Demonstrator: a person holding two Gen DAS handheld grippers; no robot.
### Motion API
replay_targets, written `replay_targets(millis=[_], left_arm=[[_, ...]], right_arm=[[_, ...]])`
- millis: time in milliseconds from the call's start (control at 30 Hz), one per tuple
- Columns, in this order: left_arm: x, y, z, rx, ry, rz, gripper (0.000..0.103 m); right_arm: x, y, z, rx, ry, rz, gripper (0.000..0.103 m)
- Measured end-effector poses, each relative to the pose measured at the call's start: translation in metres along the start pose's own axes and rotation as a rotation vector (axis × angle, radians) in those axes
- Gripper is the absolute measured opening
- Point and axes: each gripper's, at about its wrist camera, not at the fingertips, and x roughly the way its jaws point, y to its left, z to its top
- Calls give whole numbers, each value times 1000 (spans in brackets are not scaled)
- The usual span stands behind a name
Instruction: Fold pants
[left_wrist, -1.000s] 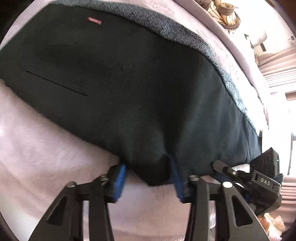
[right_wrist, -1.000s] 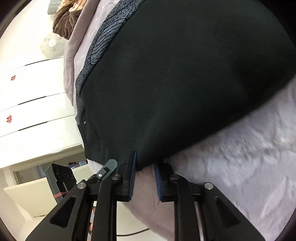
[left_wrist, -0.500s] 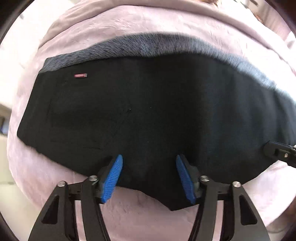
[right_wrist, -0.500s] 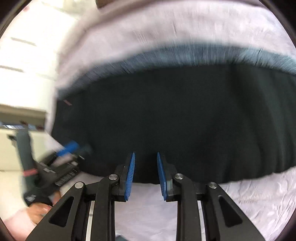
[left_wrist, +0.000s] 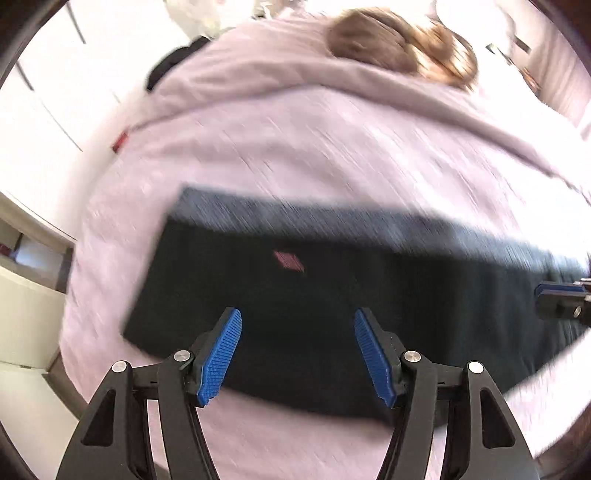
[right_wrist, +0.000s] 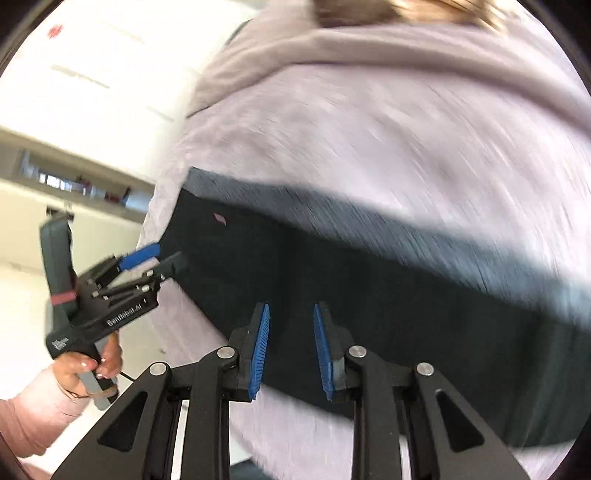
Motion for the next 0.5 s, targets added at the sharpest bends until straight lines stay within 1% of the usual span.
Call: replay_targets(millis=[67, 133, 200, 267, 333, 367, 400, 433, 500], left_arm=[[15, 13, 17, -15, -9, 19, 65], [42, 12, 33, -20, -19, 43, 65], [64, 18, 40, -10, -13, 72, 65], [89, 23, 41, -14, 0, 126, 65], [107, 38, 44, -78, 1, 107, 67], [111, 45, 46, -108, -1, 98, 71], [114, 49, 47, -121, -1, 92, 71], [116, 50, 49, -123, 2, 87, 71], [115, 47, 52, -101, 7, 108, 71]], right_arm=[[25, 14, 30, -34, 20, 6, 28], [52, 16, 50, -27, 41, 5, 28], [74, 16, 55, -16, 57, -8, 28], [95, 16, 56, -5, 61, -41, 27], [112, 5, 63, 22, 60, -72, 27], [118, 0, 67, 35, 46, -76, 27], [120, -5, 70, 47, 23, -82, 27], [122, -7, 73, 54, 10, -86, 27], [122, -9, 78, 67, -15, -97, 27]])
